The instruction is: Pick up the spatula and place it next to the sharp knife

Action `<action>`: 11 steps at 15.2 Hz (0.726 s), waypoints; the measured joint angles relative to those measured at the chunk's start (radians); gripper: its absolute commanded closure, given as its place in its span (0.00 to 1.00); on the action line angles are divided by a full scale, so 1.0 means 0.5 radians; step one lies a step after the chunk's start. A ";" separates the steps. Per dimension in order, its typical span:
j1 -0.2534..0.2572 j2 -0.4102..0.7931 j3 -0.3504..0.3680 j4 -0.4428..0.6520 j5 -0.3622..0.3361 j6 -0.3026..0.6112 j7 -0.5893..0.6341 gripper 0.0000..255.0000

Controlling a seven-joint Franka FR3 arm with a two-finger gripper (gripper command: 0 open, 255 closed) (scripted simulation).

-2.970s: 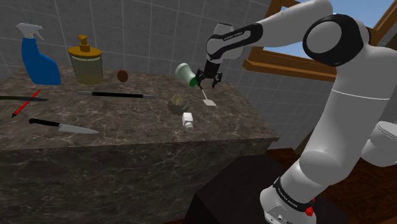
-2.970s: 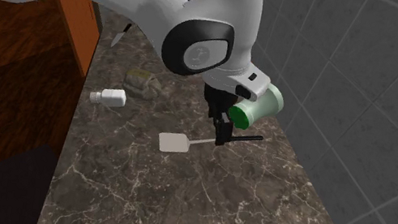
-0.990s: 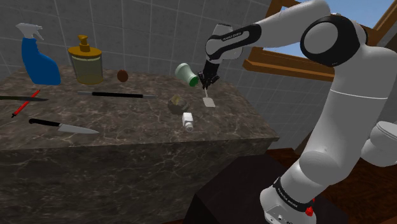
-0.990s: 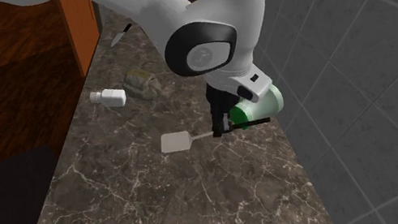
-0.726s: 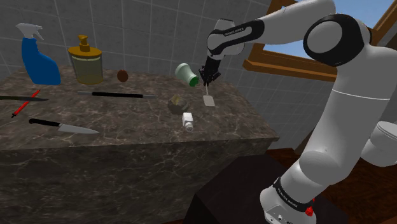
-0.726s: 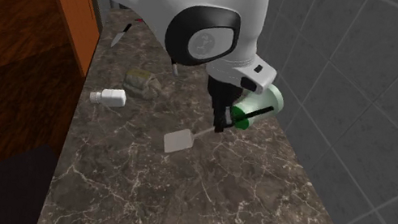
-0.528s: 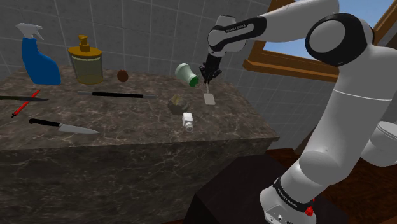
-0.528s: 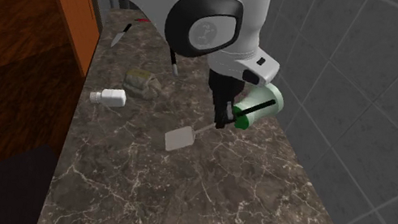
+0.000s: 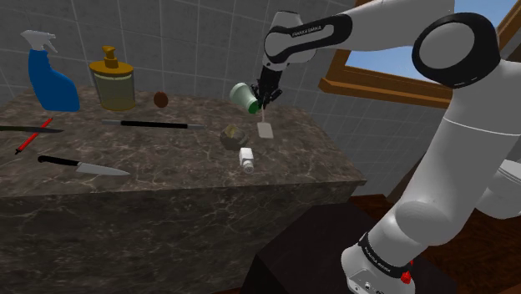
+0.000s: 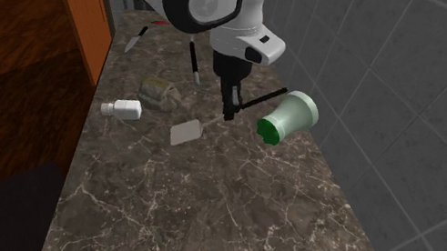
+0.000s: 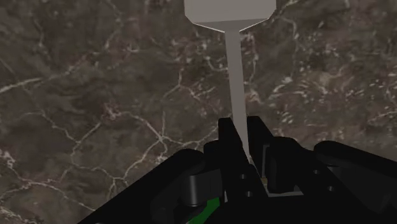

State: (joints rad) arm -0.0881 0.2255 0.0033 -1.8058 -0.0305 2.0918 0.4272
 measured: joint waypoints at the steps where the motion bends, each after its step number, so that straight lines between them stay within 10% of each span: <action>1: 0.024 -0.015 0.014 -0.024 -0.006 0.009 0.040 1.00; 11: 0.301 -0.005 0.176 -0.021 -0.076 -0.002 0.507 1.00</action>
State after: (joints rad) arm 0.0625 0.2231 0.0912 -1.8164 -0.0684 2.0910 0.6806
